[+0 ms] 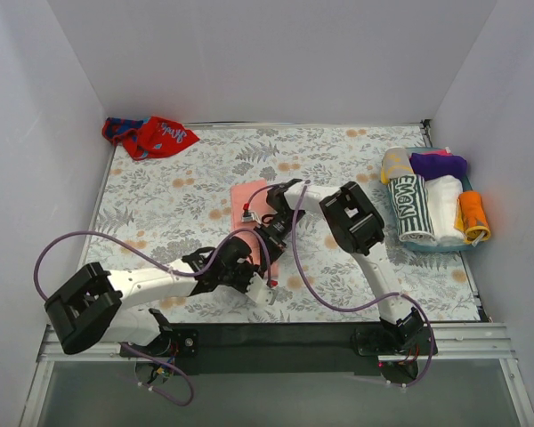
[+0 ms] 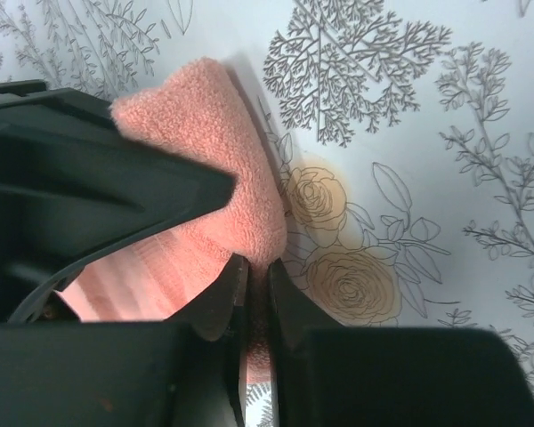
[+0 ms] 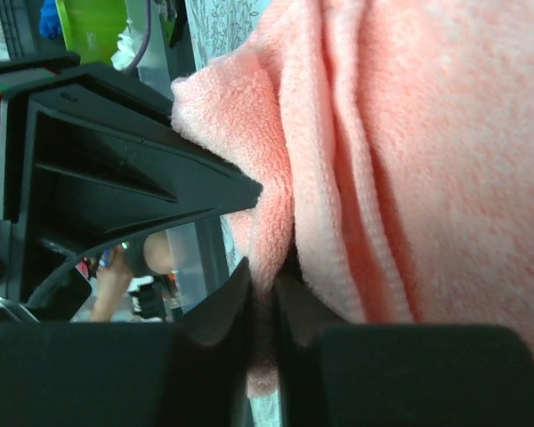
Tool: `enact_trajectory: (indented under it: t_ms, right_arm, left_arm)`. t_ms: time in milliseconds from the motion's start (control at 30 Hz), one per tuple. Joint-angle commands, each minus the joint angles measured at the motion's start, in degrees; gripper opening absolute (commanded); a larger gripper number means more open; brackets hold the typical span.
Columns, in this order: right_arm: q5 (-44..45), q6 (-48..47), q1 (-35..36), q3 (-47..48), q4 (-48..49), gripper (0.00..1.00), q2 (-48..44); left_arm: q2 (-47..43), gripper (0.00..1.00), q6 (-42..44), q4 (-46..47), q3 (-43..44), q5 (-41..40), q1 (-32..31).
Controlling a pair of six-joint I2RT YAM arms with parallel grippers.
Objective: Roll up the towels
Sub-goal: Roll the towel
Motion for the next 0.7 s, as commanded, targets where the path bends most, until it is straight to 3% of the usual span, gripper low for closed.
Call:
enact_trajectory:
  t_ms: [0, 67, 133, 233, 300, 533, 667]
  right_arm:
    - [3.48, 1.90, -3.17, 4.13, -1.58, 0.24, -3.96]
    - [8.22, 3.49, -6.24, 6.07, 0.08, 0.30, -7.12]
    - [12.08, 5.94, -8.36, 7.66, 2.71, 0.48, -10.80]
    - [16.22, 7.79, -12.40, 7.75, 6.05, 0.57, -16.41]
    - [17.29, 8.50, -15.30, 5.65, 10.60, 0.71, -20.12]
    - [21.07, 4.56, -17.78, -11.81, 20.47, 0.72, -39.63]
    - [22.83, 0.51, -15.33, -19.90, 23.20, 0.70, -46.84]
  left_arm:
    - [1.34, 0.00, -1.55, -13.94, 2.46, 7.69, 1.34]
    - [3.71, 0.00, -1.29, -18.35, 6.67, 11.74, 4.68]
    - [5.64, 0.00, -1.02, -25.03, 10.97, 18.50, 8.01]
    - [9.33, 0.00, -0.23, -32.24, 14.50, 25.96, 11.36]
    - [13.37, 0.00, 0.38, -37.14, 18.01, 29.76, 12.95]
    - [30.50, 0.00, 5.99, -51.05, 31.19, 43.82, 22.79]
    - [41.75, 0.00, 11.00, -59.84, 40.07, 46.29, 27.97]
